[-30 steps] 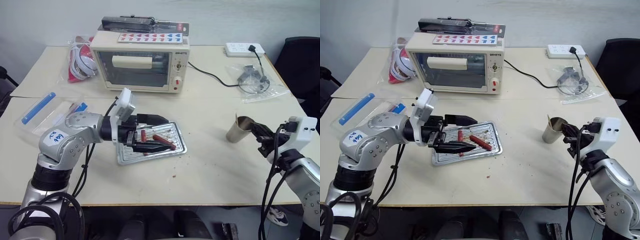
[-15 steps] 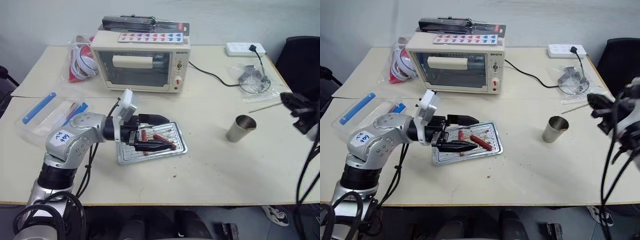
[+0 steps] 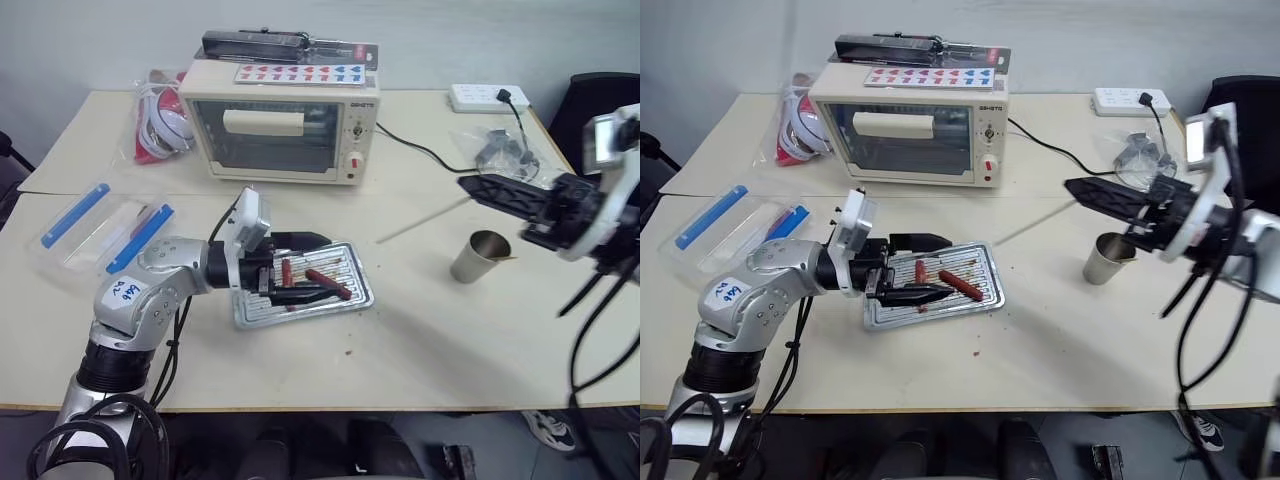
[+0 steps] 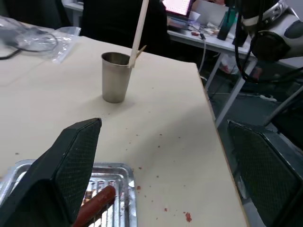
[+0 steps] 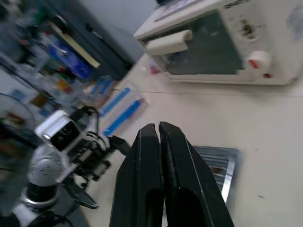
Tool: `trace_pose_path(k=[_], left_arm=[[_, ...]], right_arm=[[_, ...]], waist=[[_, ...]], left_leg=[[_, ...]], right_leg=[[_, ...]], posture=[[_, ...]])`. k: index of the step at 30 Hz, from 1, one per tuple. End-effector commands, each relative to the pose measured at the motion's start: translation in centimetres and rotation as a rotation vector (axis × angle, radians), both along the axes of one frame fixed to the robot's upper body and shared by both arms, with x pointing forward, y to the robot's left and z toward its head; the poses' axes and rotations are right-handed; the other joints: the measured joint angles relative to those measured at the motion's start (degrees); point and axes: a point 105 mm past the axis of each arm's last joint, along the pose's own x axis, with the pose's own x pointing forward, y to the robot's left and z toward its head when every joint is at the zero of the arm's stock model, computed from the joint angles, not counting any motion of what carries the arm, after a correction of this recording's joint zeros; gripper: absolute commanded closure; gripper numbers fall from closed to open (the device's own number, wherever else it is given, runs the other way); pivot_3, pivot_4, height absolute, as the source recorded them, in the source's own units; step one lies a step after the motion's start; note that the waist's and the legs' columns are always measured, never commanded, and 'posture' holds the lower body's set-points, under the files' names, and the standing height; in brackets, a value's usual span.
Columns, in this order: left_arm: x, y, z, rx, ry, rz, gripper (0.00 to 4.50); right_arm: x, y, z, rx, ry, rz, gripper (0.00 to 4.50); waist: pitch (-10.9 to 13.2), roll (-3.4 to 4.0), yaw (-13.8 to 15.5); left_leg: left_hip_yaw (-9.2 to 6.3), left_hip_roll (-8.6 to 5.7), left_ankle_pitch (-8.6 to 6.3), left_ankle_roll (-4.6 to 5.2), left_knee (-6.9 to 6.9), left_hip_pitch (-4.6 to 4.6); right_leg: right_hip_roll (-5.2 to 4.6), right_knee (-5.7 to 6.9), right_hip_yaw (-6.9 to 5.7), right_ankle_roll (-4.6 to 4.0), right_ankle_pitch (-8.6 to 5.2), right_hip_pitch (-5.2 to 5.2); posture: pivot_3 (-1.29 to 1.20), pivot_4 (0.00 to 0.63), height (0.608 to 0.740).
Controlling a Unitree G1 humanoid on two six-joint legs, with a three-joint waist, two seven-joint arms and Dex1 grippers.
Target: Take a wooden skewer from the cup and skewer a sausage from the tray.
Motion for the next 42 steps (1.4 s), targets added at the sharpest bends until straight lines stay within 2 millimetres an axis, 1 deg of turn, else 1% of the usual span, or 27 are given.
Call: trace_pose_path(k=[1,6,9,13,14,16,17,18,20,21,23,25,37,42], left_arm=[[-0.1,0.6,1.2,0.001,-0.109,0.067,0.0],[0.0,1.2,1.5,0.005,-0.142,0.115,0.0],[-0.2,1.2,1.7,0.006,-0.165,0.126,0.0],[0.3,1.0,3.1,-0.083,-0.167,0.156,0.0],[0.3,0.8,3.3,-0.105,-0.166,0.154,0.2],[0.1,0.4,3.1,-0.108,-0.172,0.138,0.54],[0.1,0.2,3.0,-0.109,-0.173,0.133,0.8],[0.1,0.0,3.0,-0.111,-0.173,0.131,0.92],[0.1,-0.3,3.0,-0.123,-0.175,0.121,1.42],[0.0,-0.5,3.0,-0.128,-0.176,0.115,1.6],[0.0,-0.9,2.7,-0.119,-0.185,0.104,2.05],[0.3,-1.2,2.6,-0.119,-0.194,0.122,2.52],[1.2,-1.1,3.9,-0.2,-0.214,0.155,2.52],[1.4,-1.1,3.9,-0.206,-0.221,0.161,2.52]], right_arm=[[0.5,1.2,0.1,0.123,0.015,0.04,4.46],[0.5,2.5,-1.2,0.171,0.062,0.088,4.46],[0.9,3.0,-1.3,0.228,0.075,0.103,4.46],[1.0,3.4,-1.4,0.259,0.088,0.107,4.46],[1.1,3.5,-1.3,0.275,0.09,0.104,4.49],[1.3,3.6,-1.1,0.294,0.089,0.103,4.5],[1.3,3.7,-1.1,0.3,0.091,0.102,4.5],[1.3,3.9,-1.2,0.299,0.097,0.101,4.5],[1.3,4.2,-1.4,0.298,0.105,0.1,4.5],[1.3,4.3,-1.5,0.299,0.107,0.099,4.5],[1.3,4.4,-1.2,0.314,0.102,0.097,4.5],[1.4,4.4,-0.9,0.327,0.095,0.093,4.5],[1.3,4.3,-1.1,0.341,0.097,0.087,4.5],[1.3,4.3,-0.9,0.346,0.095,0.083,4.5]], waist=[[0.0,0.0,0.1],[0.0,0.01,0.0],[0.0,0.01,-0.1],[0.0,0.01,-0.2],[0.0,0.01,-0.2],[0.0,0.01,-0.2],[0.0,0.01,-0.2],[0.0,0.01,-0.2],[0.0,0.01,-0.2],[0.0,0.01,-0.2],[0.0,0.01,-0.2],[0.0,0.01,-0.2],[0.0,0.01,-0.3],[0.0,0.02,-0.3]], left_leg=[[-0.03,-0.02,0.0,0.0,0.0,-0.06],[-0.06,-0.03,-0.01,0.01,0.0,-0.11],[-0.07,-0.02,-0.01,0.01,-0.01,-0.1],[-0.07,-0.03,0.0,0.0,-0.02,-0.1],[-0.07,-0.02,0.0,0.0,-0.02,-0.1],[-0.07,-0.03,0.0,0.0,0.0,-0.1],[-0.07,-0.03,0.0,0.0,0.0,-0.1],[-0.06,-0.03,0.0,0.0,-0.01,-0.1],[-0.07,-0.03,0.0,0.0,-0.01,-0.1],[-0.06,-0.03,0.0,0.0,-0.01,-0.1],[-0.06,-0.03,0.0,0.0,-0.01,-0.1],[-0.06,-0.03,0.0,0.0,-0.01,-0.1],[-0.07,-0.03,0.0,0.01,-0.02,-0.1],[-0.06,-0.03,0.0,0.0,-0.02,-0.1]], right_leg=[[-0.04,-0.01,-0.02,0.01,0.0,-0.03],[-0.06,-0.07,-0.05,0.0,0.0,-0.05],[-0.06,-0.07,-0.06,0.0,0.0,-0.05],[-0.05,-0.04,-0.05,0.0,0.0,-0.07],[-0.05,-0.04,-0.06,0.0,0.0,-0.07],[-0.05,-0.05,-0.06,0.01,0.0,-0.06],[-0.05,-0.05,-0.06,0.01,0.0,-0.06],[-0.05,-0.04,-0.06,0.0,0.0,-0.07],[-0.05,-0.05,-0.07,0.0,0.0,-0.07],[-0.05,-0.04,-0.07,0.0,0.0,-0.07],[-0.05,-0.04,-0.07,0.0,0.0,-0.07],[-0.05,-0.04,-0.07,0.0,0.0,-0.07],[-0.05,-0.04,-0.07,0.0,0.0,-0.08],[-0.05,-0.04,-0.07,0.0,0.0,-0.08]], posture=[[0.0,0.15,0.74],[0.0,0.15,0.74],[0.0,0.15,0.74],[0.0,0.15,0.74],[0.0,0.15,0.74],[0.0,0.15,0.74],[0.0,0.15,0.74],[0.0,0.15,0.74],[0.0,0.15,0.74],[0.0,0.15,0.74],[0.0,0.15,0.74],[0.0,0.15,0.74],[0.0,0.15,0.74],[0.0,0.15,0.74]])
